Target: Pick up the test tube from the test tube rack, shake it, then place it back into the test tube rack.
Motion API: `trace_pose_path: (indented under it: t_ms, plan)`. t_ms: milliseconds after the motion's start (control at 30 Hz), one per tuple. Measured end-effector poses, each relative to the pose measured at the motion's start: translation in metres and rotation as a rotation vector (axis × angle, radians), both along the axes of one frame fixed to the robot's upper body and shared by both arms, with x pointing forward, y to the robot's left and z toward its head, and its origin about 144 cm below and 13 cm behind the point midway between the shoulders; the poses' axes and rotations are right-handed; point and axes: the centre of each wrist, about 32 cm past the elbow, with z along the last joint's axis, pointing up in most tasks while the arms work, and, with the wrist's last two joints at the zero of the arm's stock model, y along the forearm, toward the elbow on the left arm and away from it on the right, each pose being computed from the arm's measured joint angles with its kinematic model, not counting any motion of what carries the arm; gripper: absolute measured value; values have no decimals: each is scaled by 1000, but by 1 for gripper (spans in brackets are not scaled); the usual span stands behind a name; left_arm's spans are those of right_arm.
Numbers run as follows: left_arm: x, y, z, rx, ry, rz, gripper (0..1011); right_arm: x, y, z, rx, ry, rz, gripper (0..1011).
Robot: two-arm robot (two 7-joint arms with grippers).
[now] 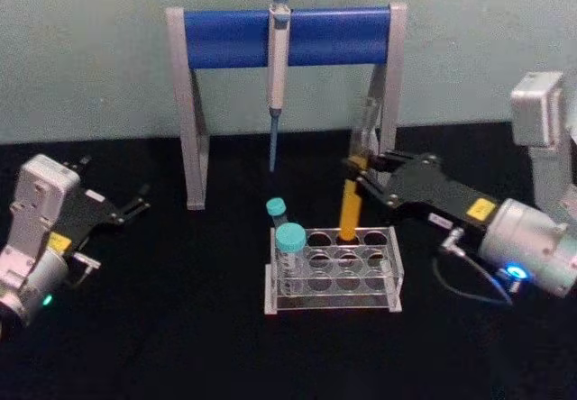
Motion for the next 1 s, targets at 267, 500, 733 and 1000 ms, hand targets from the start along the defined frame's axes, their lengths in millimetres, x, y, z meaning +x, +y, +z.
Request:
trace_pose_path:
  t_ms: [267,500,733,1000]
  plan:
    - [0,0,0,0,0,0,1001,22,20,-6,21,-21,11,229]
    - [0,0,0,0,0,0,1001,41,18,-7,6,-37,-75,229]
    - [0,0,0,0,0,0,1001,43,7,-7,-6,-39,-142,229]
    - [0,0,0,0,0,0,1001,37,-2,-6,-16,-41,-178,229]
